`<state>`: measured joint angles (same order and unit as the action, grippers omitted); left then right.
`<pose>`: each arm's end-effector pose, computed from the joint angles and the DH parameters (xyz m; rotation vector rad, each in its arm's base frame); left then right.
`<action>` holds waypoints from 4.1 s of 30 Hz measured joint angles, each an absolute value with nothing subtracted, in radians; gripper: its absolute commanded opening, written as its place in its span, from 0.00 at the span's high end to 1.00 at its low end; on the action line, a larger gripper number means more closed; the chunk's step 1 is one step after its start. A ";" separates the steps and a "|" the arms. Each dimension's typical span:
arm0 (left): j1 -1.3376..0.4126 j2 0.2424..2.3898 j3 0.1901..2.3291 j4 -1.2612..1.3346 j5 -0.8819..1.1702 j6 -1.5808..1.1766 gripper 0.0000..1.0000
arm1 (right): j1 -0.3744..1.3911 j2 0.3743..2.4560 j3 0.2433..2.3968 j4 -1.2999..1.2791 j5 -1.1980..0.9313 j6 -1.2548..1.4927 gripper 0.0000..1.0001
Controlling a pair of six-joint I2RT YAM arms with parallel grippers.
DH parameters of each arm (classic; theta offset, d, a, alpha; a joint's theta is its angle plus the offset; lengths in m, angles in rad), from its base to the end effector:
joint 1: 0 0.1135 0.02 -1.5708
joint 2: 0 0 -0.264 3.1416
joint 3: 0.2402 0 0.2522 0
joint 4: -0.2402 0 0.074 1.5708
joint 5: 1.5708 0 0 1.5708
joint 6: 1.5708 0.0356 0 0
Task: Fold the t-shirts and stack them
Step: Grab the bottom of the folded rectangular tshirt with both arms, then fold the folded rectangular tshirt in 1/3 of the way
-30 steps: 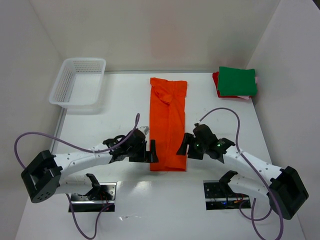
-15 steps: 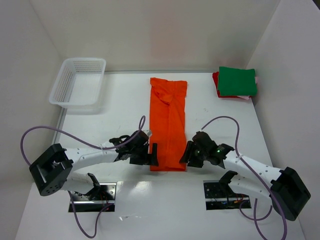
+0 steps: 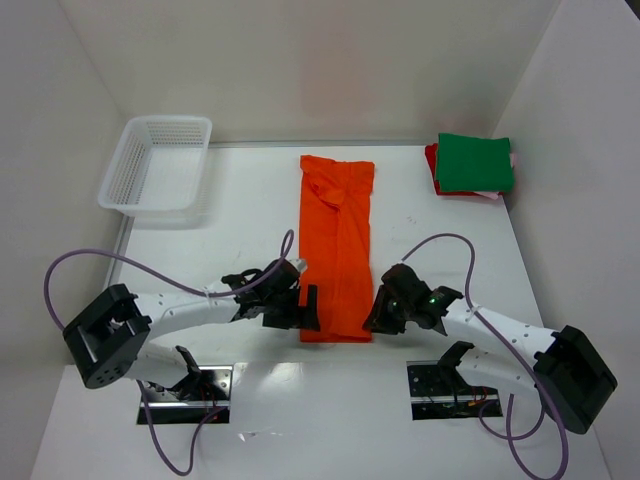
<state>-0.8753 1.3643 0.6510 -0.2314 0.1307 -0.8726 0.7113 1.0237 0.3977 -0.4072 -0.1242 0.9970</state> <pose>0.1595 -0.1983 0.1684 0.0615 2.7281 -0.7918 0.1276 0.1158 0.1502 0.3508 2.7757 0.6953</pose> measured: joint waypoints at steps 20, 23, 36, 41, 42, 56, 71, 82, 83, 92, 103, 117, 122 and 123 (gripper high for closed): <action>-0.875 1.413 0.659 -0.194 0.154 -0.970 0.32 | 0.711 1.031 0.398 -0.401 -0.108 1.010 0.89; -0.875 1.429 0.659 -0.192 0.154 -0.982 0.37 | 0.711 1.031 0.398 -0.400 -0.108 1.013 0.89; -0.876 1.442 0.637 -0.178 0.153 -1.090 0.67 | 0.711 1.031 0.398 -0.397 -0.108 1.015 0.93; -0.881 1.442 0.622 -0.190 0.140 -1.113 0.93 | 0.711 1.031 0.398 -0.396 -0.106 1.015 0.96; -0.881 1.442 0.622 -0.192 0.138 -1.113 0.98 | 0.711 1.031 0.398 -0.396 -0.105 1.016 0.97; -0.874 1.376 0.740 -0.342 0.070 -1.087 1.00 | 0.711 1.041 0.503 -0.446 -0.071 1.016 1.00; -0.554 1.451 0.970 -0.411 0.162 -0.861 1.00 | 0.536 1.267 0.818 -0.469 -0.029 0.917 1.00; -0.462 1.774 1.220 -0.405 0.312 -0.695 1.00 | 0.452 1.522 0.991 -0.458 -0.059 0.825 1.00; -0.453 1.794 1.237 -0.407 0.323 -0.684 1.00 | 0.444 1.544 1.003 -0.458 -0.068 0.819 1.00; -0.373 1.925 1.404 -0.428 0.392 -0.621 1.00 | 0.325 1.672 1.125 -0.451 -0.114 0.759 1.00; -0.352 2.025 1.487 -0.439 0.459 -0.569 0.97 | 0.308 1.802 1.219 -0.404 -0.181 0.727 0.97; -0.311 2.115 1.584 -0.461 0.487 -0.547 0.62 | 0.308 1.895 1.356 -0.404 -0.189 0.695 0.83; -0.294 2.127 1.618 -0.458 0.499 -0.537 0.36 | 0.308 1.929 1.377 -0.406 -0.166 0.685 0.61; -0.290 2.127 1.622 -0.458 0.501 -0.530 0.29 | 0.308 1.934 1.377 -0.405 -0.161 0.685 0.59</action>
